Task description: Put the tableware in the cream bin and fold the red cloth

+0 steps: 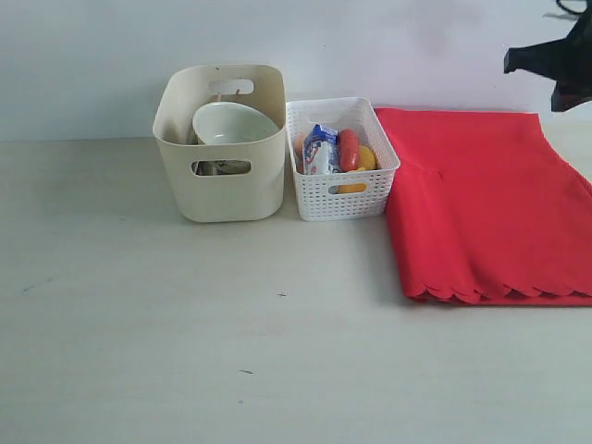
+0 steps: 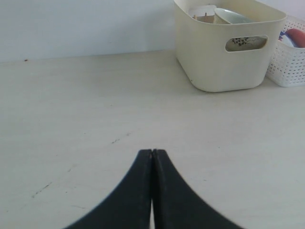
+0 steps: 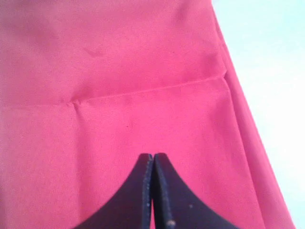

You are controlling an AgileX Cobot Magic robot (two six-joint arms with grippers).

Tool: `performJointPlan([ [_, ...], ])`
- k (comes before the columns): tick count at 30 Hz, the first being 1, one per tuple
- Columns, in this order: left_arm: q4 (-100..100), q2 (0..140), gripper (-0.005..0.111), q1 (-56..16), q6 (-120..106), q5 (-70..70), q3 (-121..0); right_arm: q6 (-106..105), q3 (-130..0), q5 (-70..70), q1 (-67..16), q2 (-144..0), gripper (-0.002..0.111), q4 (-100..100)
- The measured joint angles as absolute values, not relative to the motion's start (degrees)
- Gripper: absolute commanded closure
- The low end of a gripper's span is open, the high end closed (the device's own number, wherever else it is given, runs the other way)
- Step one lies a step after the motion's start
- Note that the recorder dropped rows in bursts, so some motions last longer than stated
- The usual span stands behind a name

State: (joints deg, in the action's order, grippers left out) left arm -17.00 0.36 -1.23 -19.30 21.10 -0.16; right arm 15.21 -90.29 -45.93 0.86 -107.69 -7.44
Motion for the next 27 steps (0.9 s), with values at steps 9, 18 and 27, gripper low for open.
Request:
performJointPlan([
  [9,-17.0,0.4,0.107,-1.2,-19.3,21.1,-0.2,13.8,-78.6,-45.6,0.9,-86.0,0.108,-7.4],
  [18,-17.0,0.4,0.107,-1.2,-19.3,21.1,-0.2,11.6,-70.2,-45.6,0.9,-66.0,0.108,-7.4],
  [27,-17.0,0.4,0.107,-1.2,-19.3,21.1,-0.2,2.5,-55.6,-41.8,0.9,-44.0,0.108,3.8],
])
